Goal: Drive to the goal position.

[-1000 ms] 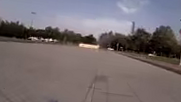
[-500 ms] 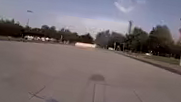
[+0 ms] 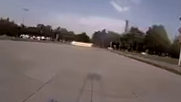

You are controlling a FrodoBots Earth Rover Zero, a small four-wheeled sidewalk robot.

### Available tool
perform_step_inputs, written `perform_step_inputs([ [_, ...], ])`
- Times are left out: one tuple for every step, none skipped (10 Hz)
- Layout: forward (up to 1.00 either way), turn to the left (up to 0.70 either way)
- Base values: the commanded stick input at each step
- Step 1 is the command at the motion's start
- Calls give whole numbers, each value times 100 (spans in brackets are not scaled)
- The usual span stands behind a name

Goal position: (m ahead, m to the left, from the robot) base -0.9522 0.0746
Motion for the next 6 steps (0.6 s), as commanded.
perform_step_inputs([
  [100, 0],
  [100, 0],
  [100, 0],
  [100, 0],
  [100, 0],
  [100, 0],
])
